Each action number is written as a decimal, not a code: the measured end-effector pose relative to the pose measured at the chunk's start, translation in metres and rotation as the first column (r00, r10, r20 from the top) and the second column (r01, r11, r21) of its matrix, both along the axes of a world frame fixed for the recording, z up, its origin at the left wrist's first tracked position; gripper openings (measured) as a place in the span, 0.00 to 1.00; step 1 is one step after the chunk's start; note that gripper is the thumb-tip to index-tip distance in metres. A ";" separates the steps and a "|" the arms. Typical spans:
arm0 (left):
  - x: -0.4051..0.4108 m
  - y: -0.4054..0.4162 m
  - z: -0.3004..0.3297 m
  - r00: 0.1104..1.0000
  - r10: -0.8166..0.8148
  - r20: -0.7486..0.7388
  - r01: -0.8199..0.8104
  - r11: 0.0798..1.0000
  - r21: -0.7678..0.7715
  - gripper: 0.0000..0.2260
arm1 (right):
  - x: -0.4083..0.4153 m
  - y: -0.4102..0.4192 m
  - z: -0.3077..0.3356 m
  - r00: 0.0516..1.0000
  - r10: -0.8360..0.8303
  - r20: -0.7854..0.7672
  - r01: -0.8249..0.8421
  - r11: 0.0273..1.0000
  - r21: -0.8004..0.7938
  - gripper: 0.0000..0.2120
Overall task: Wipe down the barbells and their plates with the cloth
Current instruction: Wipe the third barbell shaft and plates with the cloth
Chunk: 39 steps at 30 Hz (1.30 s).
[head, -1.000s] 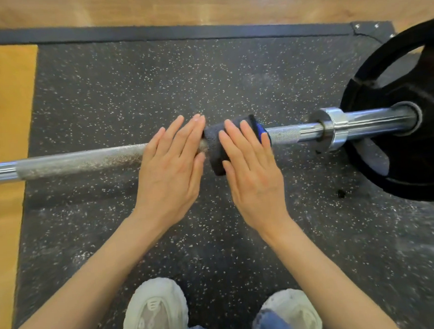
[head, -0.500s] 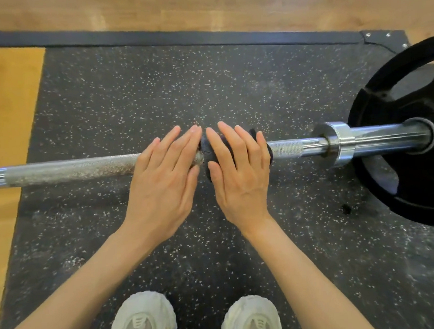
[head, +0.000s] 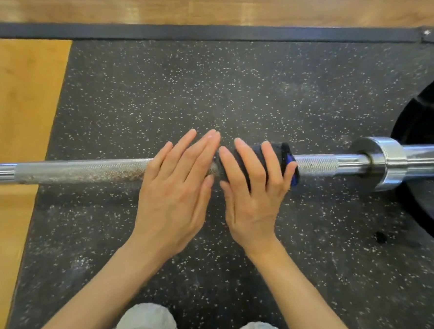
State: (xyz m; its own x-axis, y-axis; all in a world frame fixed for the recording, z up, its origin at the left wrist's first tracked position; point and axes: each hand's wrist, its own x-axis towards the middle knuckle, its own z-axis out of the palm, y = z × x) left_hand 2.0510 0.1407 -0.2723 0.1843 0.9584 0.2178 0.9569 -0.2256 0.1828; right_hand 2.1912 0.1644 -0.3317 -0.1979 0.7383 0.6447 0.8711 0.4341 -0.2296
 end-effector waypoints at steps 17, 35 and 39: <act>0.004 0.000 -0.001 0.999 0.046 0.021 -0.046 0.999 0.002 0.23 | 0.051 -0.010 0.004 0.988 -0.135 -0.080 0.125 0.985 -0.120 0.22; 0.010 -0.012 0.006 0.989 0.078 0.127 -0.073 0.996 -0.049 0.22 | 0.051 -0.012 0.041 0.997 -0.022 0.079 0.040 0.972 -0.230 0.21; 0.012 -0.018 0.005 0.988 0.082 0.132 -0.075 0.995 -0.061 0.22 | 0.015 -0.027 0.053 0.984 -0.161 -0.070 0.128 0.931 -0.342 0.19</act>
